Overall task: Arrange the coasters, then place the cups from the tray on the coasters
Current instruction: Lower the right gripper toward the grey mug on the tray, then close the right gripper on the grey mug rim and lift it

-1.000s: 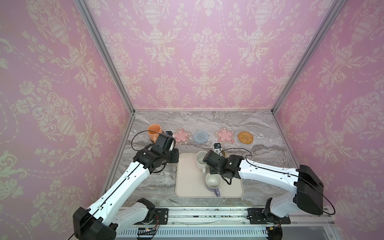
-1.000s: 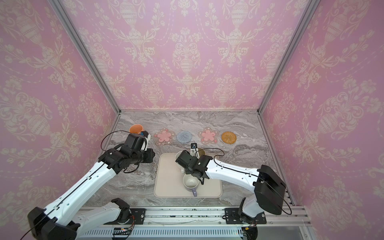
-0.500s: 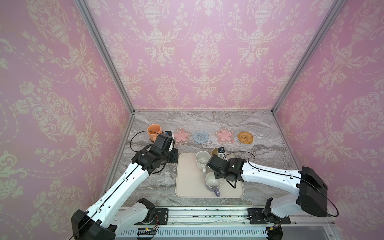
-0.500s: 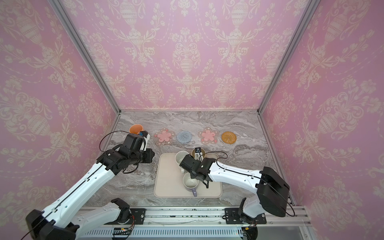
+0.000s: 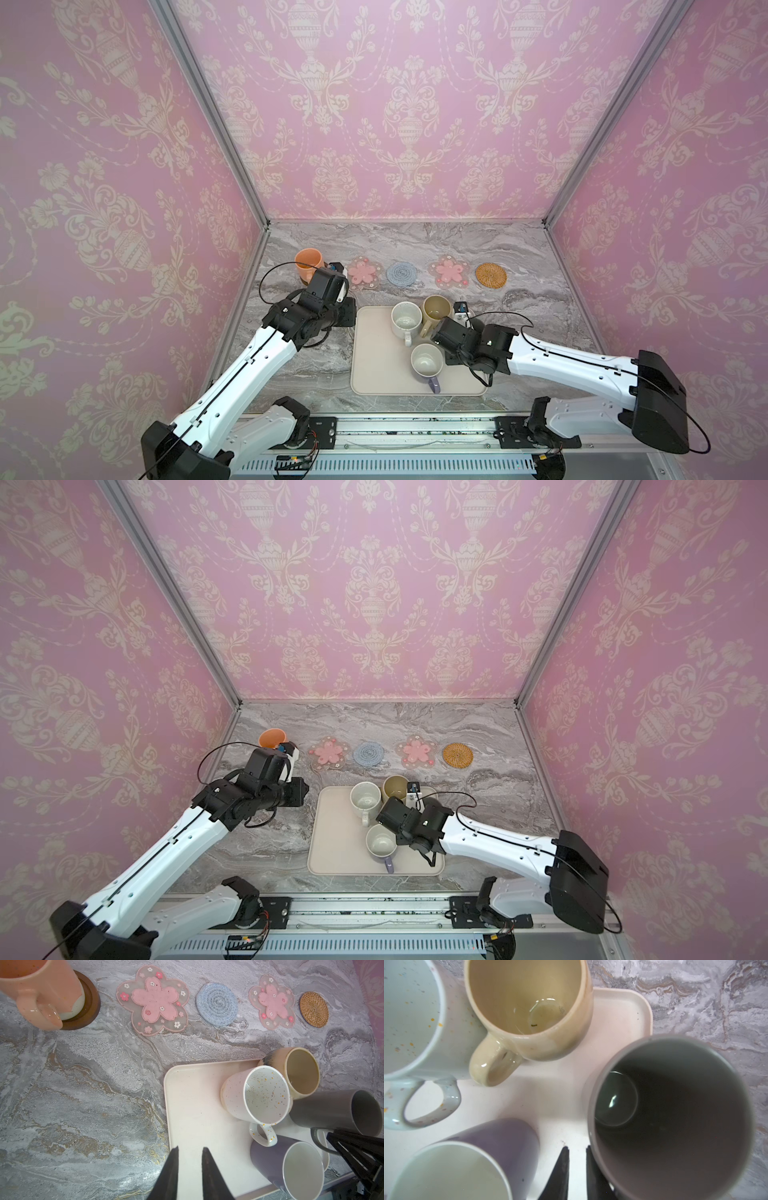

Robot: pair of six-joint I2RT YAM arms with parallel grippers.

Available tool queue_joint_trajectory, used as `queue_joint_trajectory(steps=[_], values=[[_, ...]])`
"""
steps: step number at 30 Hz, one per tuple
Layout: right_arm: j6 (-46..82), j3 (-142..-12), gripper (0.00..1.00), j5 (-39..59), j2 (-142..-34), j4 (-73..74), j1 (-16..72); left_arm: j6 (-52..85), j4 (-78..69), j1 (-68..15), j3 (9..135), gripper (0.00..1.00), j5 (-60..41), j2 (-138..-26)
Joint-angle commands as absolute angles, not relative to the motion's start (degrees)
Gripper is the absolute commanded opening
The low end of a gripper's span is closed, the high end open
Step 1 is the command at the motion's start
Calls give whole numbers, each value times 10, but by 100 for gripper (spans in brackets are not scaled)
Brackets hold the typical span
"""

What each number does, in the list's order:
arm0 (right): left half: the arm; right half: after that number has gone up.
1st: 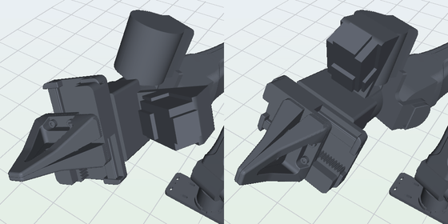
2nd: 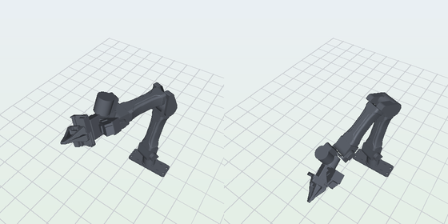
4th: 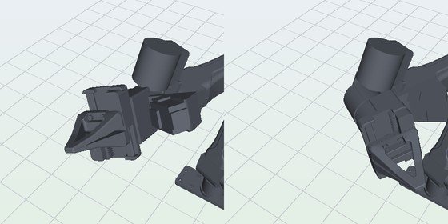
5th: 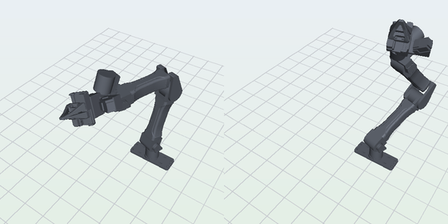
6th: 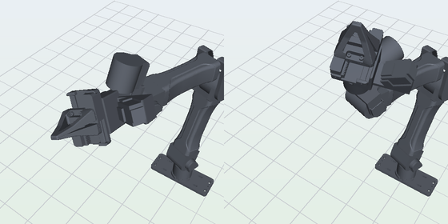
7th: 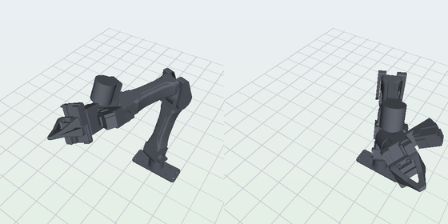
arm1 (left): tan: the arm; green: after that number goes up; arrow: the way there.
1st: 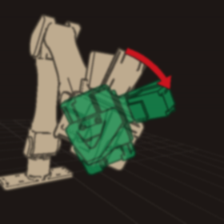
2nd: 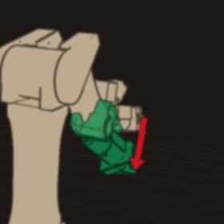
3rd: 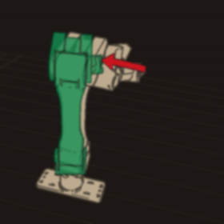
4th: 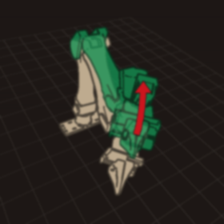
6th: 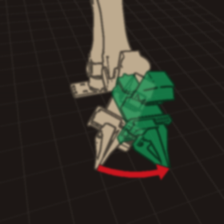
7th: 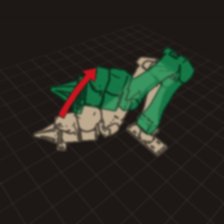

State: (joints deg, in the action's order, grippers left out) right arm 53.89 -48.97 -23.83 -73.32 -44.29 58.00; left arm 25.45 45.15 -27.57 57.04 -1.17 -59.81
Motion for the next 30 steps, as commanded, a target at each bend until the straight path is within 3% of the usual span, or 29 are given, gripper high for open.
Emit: queue_joint_trajectory(steps=[1, 15, 30], values=[[556, -473, 19, -243, -705, -487, 578, 268, 468, -279, 579, 24, -11, -585], [570, -437, 20, -223, -595, -516, 585, 258, 462, -279, 593, 25, -11, -613], [575, -447, 34, -235, -533, -555, 596, 262, 469, -279, 588, 26, -6, -607]])
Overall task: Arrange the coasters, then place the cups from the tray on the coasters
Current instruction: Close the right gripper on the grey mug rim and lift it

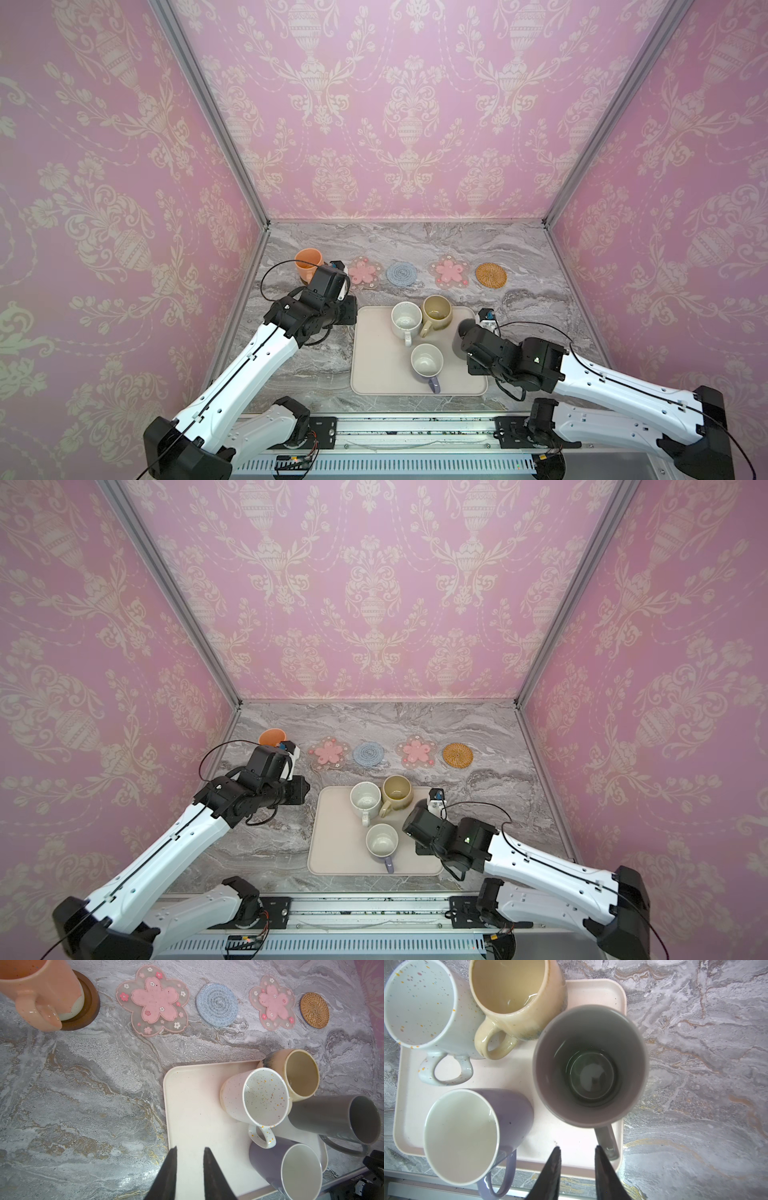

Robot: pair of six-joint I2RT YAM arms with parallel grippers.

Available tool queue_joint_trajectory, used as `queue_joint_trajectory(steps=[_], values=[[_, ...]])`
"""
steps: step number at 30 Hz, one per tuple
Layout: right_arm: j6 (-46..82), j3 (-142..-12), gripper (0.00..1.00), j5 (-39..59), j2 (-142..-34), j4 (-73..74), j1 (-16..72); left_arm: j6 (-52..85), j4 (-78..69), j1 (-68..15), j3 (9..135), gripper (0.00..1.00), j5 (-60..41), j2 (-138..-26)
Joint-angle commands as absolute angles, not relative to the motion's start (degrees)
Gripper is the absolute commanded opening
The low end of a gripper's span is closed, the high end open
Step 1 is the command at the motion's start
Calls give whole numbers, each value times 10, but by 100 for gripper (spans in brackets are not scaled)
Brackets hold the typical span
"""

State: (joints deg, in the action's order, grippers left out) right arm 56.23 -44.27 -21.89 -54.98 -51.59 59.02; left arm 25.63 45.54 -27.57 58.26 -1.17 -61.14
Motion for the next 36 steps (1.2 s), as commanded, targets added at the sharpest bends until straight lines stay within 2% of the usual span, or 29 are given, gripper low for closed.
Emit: queue_joint_trajectory(steps=[1, 6, 19, 24, 31, 36], values=[[578, -447, 36, -241, -529, -564, 596, 262, 469, -279, 588, 26, -7, -608], [594, -430, 52, -260, -508, -580, 595, 261, 465, -279, 589, 26, -10, -613], [524, -426, 57, -253, -567, -529, 572, 263, 464, -279, 585, 27, -10, -621], [491, -410, 56, -211, -573, -480, 529, 264, 461, -279, 582, 27, -11, -627], [463, -409, 50, -185, -601, -447, 514, 265, 457, -279, 579, 27, -12, -632], [456, -415, 40, -180, -635, -443, 512, 266, 453, -279, 575, 27, -13, -635]])
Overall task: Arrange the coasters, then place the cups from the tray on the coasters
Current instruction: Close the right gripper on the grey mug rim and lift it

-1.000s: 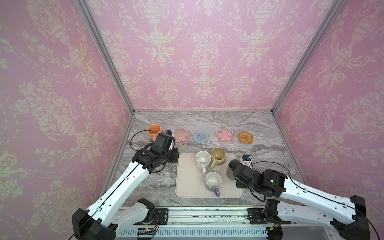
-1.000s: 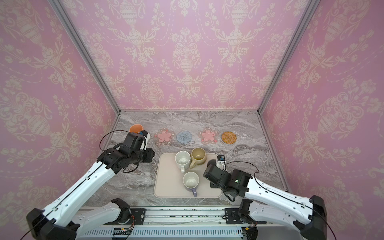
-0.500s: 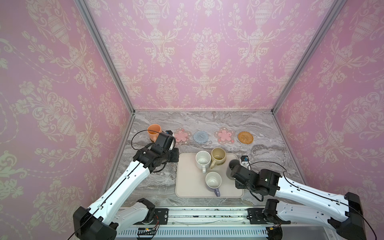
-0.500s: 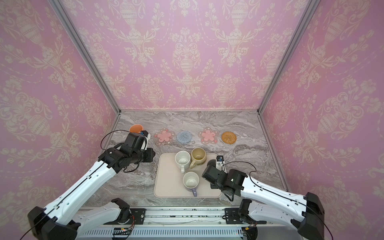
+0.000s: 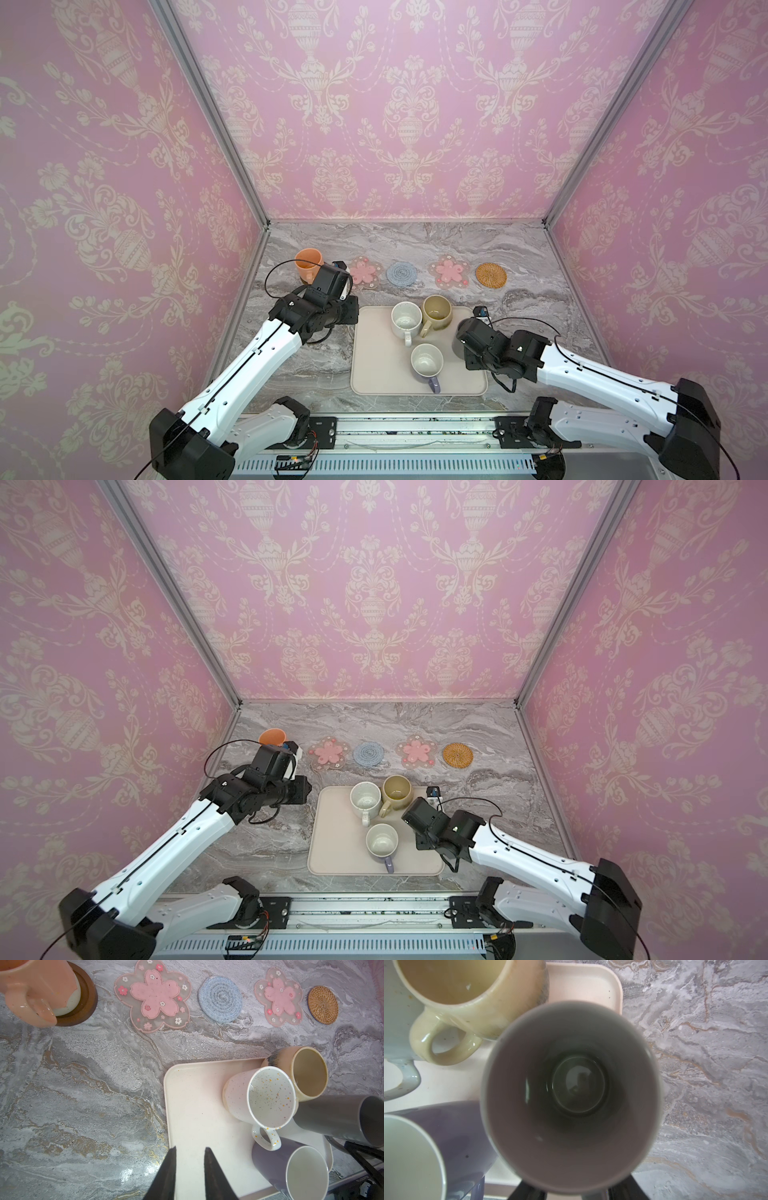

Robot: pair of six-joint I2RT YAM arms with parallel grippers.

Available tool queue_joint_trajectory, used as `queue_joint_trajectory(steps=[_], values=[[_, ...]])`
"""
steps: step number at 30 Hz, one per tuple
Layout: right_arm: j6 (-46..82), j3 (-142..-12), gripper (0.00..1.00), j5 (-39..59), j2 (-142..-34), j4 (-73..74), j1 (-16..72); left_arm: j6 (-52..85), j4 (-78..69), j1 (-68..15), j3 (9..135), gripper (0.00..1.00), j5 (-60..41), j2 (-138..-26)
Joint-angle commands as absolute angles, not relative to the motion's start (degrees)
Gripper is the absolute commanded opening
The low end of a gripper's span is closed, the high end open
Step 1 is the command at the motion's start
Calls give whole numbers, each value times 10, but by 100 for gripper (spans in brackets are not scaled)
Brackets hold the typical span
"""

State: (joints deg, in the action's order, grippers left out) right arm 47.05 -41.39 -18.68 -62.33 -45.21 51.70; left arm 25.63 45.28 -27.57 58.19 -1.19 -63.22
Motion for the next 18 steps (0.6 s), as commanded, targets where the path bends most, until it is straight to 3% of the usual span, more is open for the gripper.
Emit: queue_joint_trajectory(steps=[1, 13, 18], values=[[457, -415, 39, -180, -638, -442, 513, 266, 453, -279, 574, 27, -13, -635], [464, -416, 17, -208, -654, -453, 511, 265, 452, -279, 573, 27, -15, -638], [465, -419, 0, -217, -646, -465, 511, 265, 453, -279, 572, 27, -15, -635]])
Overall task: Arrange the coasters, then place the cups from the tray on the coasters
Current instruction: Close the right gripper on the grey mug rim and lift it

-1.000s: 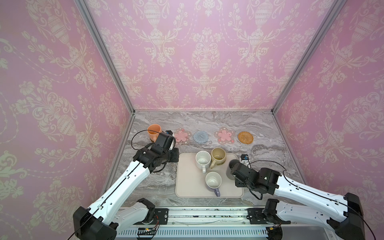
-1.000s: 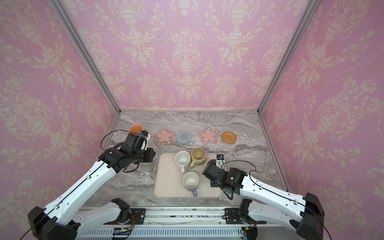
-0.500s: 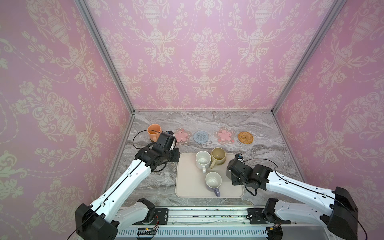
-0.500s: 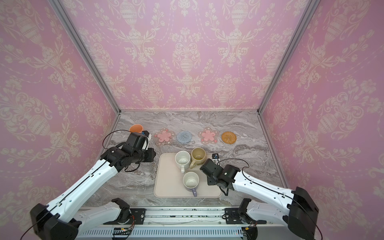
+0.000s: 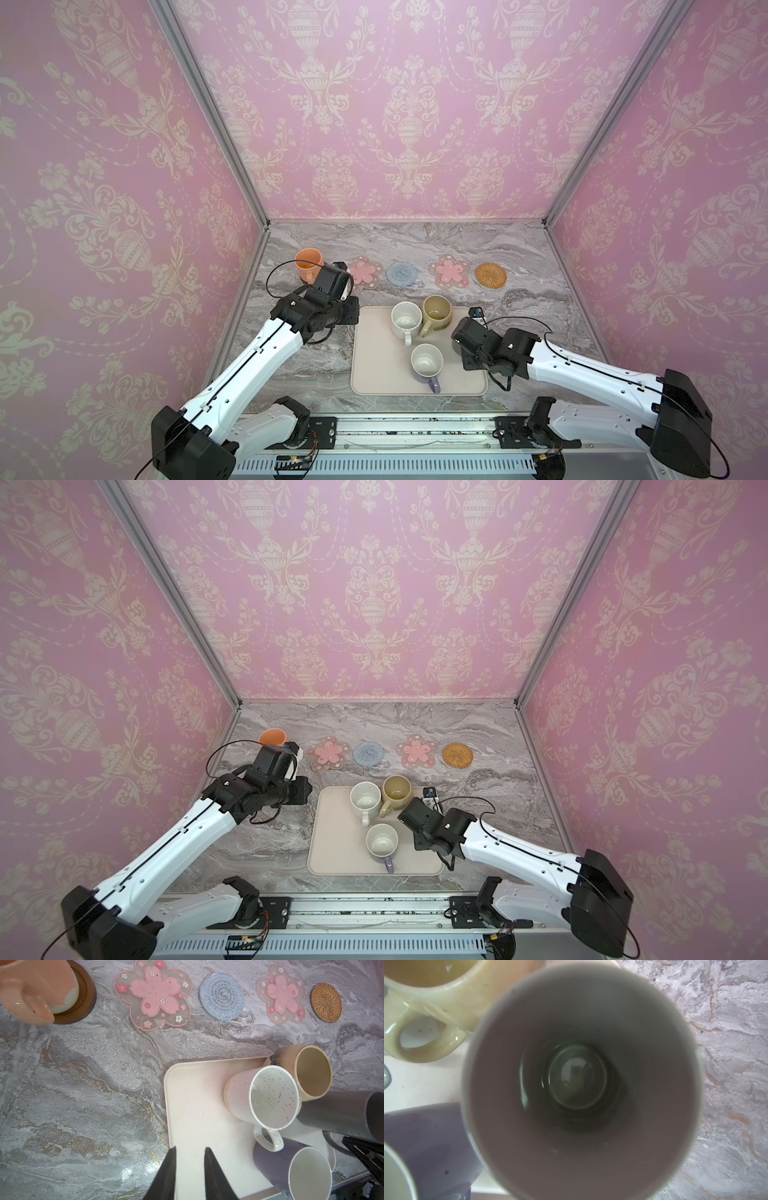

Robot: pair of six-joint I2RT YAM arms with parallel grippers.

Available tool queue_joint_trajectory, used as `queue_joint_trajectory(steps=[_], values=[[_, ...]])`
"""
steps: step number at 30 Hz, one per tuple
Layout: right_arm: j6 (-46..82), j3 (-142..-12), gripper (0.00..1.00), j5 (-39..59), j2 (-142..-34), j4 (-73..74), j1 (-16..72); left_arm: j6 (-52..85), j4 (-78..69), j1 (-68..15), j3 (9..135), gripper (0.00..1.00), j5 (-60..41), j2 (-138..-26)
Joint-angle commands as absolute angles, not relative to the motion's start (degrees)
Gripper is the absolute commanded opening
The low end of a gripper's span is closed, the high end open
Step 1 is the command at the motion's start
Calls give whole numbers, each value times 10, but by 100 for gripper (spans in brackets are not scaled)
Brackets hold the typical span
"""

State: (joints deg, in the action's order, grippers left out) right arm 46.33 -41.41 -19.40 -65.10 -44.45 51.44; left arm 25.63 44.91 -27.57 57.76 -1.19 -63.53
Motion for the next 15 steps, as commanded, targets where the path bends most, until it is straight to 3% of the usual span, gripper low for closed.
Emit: queue_joint_trajectory(steps=[1, 15], values=[[465, -419, 0, -219, -643, -466, 511, 265, 453, -279, 571, 27, -15, -634], [445, -458, 0, -270, -578, -517, 504, 268, 457, -279, 571, 27, -13, -621]])
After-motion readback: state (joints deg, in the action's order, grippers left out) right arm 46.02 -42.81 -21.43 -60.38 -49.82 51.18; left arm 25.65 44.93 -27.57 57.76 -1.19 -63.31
